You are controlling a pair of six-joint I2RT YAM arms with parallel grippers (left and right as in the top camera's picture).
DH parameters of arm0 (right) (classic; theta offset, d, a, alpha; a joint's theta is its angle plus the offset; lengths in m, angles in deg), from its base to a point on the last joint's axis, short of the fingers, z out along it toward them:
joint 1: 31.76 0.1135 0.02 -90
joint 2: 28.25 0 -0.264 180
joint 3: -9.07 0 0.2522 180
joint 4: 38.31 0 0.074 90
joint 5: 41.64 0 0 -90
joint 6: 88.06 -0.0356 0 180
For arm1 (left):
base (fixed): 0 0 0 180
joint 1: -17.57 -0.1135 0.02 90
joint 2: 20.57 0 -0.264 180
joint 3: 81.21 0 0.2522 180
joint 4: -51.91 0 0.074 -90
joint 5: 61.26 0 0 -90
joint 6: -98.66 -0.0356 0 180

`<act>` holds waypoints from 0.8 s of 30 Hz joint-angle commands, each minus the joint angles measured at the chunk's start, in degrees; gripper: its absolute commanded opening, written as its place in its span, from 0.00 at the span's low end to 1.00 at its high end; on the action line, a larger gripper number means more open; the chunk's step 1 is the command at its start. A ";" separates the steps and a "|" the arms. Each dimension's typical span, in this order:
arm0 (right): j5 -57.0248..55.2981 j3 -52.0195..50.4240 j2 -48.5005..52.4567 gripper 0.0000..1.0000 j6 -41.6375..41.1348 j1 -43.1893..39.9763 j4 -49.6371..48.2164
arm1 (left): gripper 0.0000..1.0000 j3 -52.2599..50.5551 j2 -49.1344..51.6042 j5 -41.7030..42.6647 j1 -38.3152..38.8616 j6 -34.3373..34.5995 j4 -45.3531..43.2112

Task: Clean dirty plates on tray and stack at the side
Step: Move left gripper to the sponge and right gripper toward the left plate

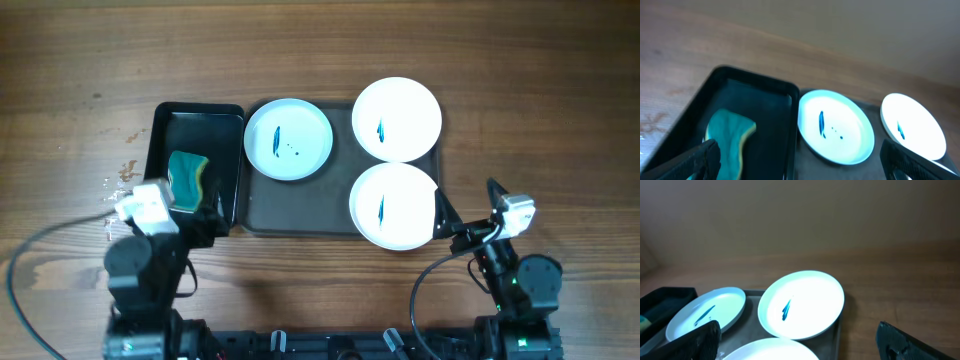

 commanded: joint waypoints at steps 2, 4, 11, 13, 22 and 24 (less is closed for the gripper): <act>3.02 10.10 11.76 1.00 -0.39 -0.24 0.57 | 1.00 15.39 12.92 0.85 -0.39 -7.93 7.87; 4.37 16.37 19.30 1.00 -0.39 -0.24 2.89 | 1.00 22.10 19.06 0.85 -0.39 -9.14 12.52; 7.52 41.70 42.62 1.00 -0.33 -0.24 24.96 | 1.00 39.28 34.25 0.87 -0.44 -9.09 25.81; 10.60 52.13 51.23 1.00 -0.33 -0.24 34.23 | 1.00 44.65 39.06 0.87 -0.46 -9.09 31.15; 9.66 67.93 65.05 1.00 -0.28 -0.24 48.28 | 1.00 61.51 55.30 8.20 -0.46 -9.11 50.36; 8.50 67.93 65.57 1.00 -1.99 -0.24 46.23 | 1.00 61.51 56.59 7.41 -0.44 -9.11 50.58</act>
